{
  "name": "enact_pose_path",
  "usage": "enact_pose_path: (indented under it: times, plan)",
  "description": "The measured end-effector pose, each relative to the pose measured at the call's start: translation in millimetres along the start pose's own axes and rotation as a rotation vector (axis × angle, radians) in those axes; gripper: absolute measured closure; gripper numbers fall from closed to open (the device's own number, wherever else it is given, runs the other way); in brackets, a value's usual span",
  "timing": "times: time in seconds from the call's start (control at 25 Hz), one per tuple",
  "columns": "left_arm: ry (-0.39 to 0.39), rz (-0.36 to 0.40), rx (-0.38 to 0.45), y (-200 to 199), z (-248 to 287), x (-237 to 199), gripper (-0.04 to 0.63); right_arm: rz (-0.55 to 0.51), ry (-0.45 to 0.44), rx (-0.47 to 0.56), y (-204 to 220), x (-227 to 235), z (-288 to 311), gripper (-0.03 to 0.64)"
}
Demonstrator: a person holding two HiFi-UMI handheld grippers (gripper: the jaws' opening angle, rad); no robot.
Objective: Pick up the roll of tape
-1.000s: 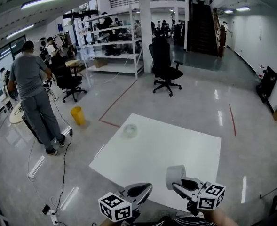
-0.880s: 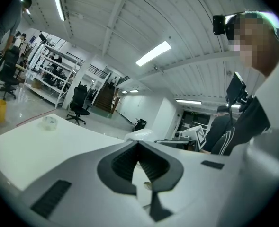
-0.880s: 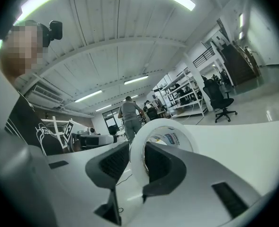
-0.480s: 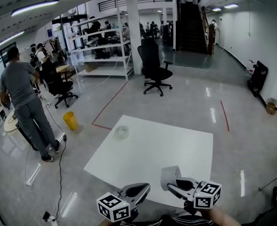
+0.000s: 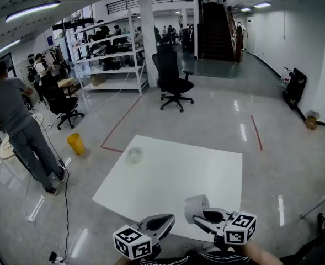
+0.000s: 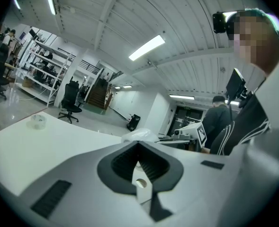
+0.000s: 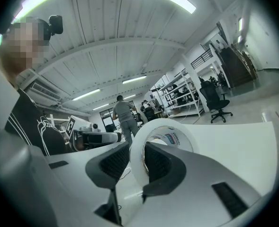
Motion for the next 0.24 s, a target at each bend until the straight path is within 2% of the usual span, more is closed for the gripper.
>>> enact_pose_path:
  times: [0.24]
  plan:
    - [0.007,-0.002,-0.005,1.1,4.1,6.7,0.592,0.002,0.009,-0.006,0.8,0.0,-7.7,0.512]
Point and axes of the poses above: the fingertips, and each gripper's own axes: z forward along the fingers, x to its right, y out of its underside, the point moved 9 cm from there along -z, backward along the fingers, and after that the axes turned 12 degrees about -y, right-handed, at the moved point
